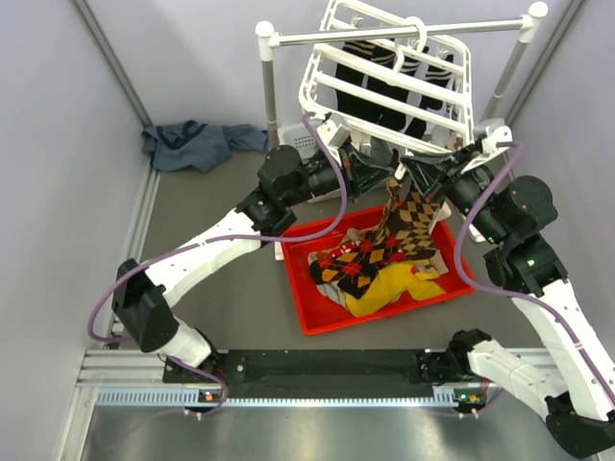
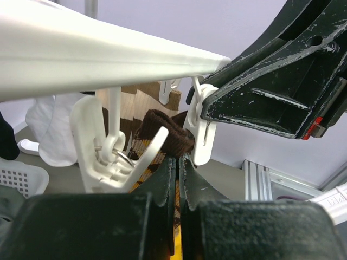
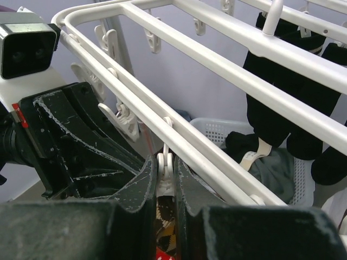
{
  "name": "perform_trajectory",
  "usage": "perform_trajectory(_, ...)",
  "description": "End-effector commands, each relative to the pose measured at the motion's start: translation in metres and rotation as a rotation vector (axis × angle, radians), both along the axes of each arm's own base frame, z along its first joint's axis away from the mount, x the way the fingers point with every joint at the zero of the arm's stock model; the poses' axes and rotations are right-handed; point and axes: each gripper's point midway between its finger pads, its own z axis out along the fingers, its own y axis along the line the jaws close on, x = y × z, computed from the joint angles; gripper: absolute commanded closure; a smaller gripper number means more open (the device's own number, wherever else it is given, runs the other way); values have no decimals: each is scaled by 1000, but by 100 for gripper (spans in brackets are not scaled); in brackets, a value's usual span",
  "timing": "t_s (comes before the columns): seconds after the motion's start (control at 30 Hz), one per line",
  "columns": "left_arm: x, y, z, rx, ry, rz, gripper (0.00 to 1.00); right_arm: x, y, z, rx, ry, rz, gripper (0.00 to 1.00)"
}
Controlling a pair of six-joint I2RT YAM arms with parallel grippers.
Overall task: Clip the socks to the hanger
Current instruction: Clamp the sock onto the hanger.
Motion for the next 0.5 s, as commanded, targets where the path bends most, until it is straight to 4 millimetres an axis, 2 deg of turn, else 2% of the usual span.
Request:
perform_trajectory(0.0,-12,15,50,-101,-97,-21,100,-9,4,7,-25,-45,46,96)
perform_trajectory(0.47,-19,13,53,-124,-87,-92,100,-9,4,6,-39,-60,46,70)
